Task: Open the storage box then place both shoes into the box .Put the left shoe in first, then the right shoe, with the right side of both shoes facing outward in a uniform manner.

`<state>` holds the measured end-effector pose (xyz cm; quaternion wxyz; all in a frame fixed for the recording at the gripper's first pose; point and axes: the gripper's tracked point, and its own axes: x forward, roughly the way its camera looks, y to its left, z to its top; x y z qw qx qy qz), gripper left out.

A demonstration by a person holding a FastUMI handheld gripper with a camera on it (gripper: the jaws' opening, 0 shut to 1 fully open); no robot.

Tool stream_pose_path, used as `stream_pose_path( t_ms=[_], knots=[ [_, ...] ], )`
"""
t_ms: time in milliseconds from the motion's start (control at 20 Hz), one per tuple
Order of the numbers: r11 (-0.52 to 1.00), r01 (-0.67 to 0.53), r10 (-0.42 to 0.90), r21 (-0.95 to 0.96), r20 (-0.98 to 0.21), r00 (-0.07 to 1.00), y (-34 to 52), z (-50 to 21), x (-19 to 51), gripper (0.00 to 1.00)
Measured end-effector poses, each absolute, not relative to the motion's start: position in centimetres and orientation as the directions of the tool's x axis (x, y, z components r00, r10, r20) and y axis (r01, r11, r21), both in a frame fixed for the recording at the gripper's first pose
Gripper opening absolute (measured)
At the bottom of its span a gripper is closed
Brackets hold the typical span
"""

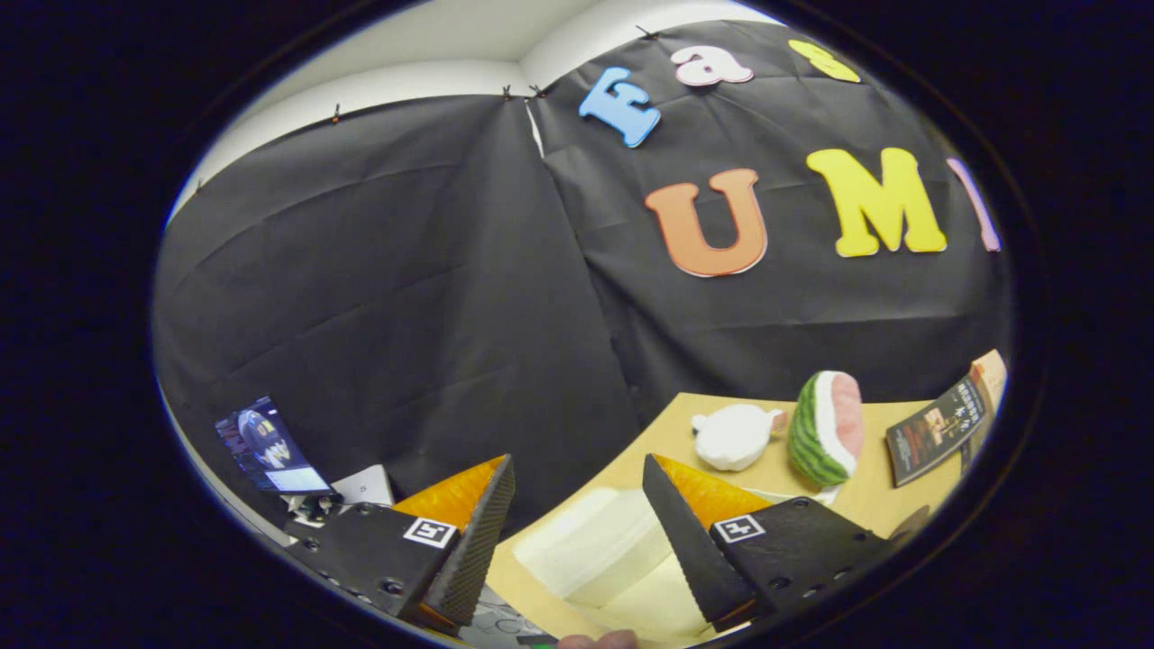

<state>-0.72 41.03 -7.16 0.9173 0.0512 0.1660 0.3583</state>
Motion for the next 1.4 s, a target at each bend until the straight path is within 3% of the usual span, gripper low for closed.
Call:
stream_pose_path(
  t_ms=[350, 650, 900, 1400],
  knots=[
    [0.912, -0.4, 0.41, 0.088, -0.224, 0.884, 25.0, -6.2, -0.1, 0.92],
    [0.986, -0.153, 0.165, 0.066, -0.261, 0.951, 7.3, -8.8, -0.2, 0.94],
    [0.997, -0.072, 0.081, 0.038, -0.38, 0.921, -1.1, -15.9, -0.7, 0.94],
    [0.99, -0.099, 0.14, 0.098, -0.686, 0.714, -1.4, -31.9, 2.6, 0.95]
  ],
)
